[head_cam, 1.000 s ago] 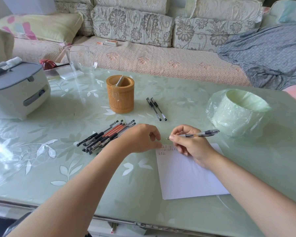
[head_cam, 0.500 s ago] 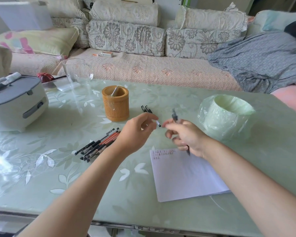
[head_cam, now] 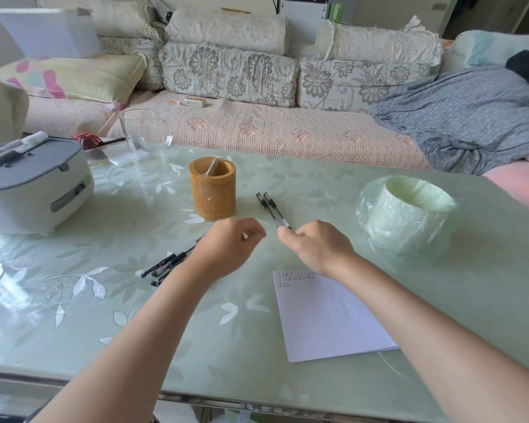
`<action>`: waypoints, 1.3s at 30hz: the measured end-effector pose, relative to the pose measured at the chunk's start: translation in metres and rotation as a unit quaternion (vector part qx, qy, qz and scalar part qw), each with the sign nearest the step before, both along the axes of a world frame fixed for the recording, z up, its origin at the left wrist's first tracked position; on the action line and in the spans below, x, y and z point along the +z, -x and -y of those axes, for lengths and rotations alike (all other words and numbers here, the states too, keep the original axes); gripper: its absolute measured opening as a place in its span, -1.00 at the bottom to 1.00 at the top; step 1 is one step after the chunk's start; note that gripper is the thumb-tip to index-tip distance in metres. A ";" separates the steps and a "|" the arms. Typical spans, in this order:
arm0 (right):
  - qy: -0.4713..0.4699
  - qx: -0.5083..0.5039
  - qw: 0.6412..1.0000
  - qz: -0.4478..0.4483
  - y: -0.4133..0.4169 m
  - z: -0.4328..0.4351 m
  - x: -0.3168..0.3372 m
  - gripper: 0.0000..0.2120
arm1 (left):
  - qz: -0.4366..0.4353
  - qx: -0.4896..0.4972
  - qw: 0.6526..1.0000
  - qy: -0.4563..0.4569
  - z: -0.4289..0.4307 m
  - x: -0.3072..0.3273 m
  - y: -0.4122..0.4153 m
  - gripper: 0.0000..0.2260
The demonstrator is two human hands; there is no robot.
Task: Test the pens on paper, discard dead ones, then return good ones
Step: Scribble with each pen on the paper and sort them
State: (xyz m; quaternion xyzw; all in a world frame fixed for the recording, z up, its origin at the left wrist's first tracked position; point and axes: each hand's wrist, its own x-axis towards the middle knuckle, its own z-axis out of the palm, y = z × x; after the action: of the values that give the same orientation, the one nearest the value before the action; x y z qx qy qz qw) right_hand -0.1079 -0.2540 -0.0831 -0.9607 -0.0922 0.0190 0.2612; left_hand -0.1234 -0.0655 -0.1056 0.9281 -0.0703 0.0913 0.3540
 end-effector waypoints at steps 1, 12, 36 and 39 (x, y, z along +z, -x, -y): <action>0.005 0.004 1.000 0.001 -0.001 -0.002 -0.002 -0.41 | 0.002 0.024 0.999 -0.049 -0.009 -0.004 -0.002 -0.88; -0.044 -0.034 0.998 -0.011 -0.042 -0.026 -0.031 -0.82 | -0.061 0.036 0.974 -0.216 -0.055 -0.014 0.003 -0.81; 0.029 -0.109 0.993 0.030 -0.114 -0.031 -0.042 -0.70 | -0.073 0.033 0.978 -0.192 -0.063 -0.013 -0.007 -0.81; 0.040 -0.067 0.995 0.068 -0.105 -0.038 -0.034 -0.76 | -0.077 0.036 0.977 -0.197 -0.061 -0.011 -0.004 -0.81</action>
State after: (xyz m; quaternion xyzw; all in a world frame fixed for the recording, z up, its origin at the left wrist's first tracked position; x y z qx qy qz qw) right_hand -0.0032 -0.2162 -0.1172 -0.9734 -0.0441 -0.0604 0.2167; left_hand -0.1192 -0.0043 -0.1170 0.9859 -0.0258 0.0165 0.1647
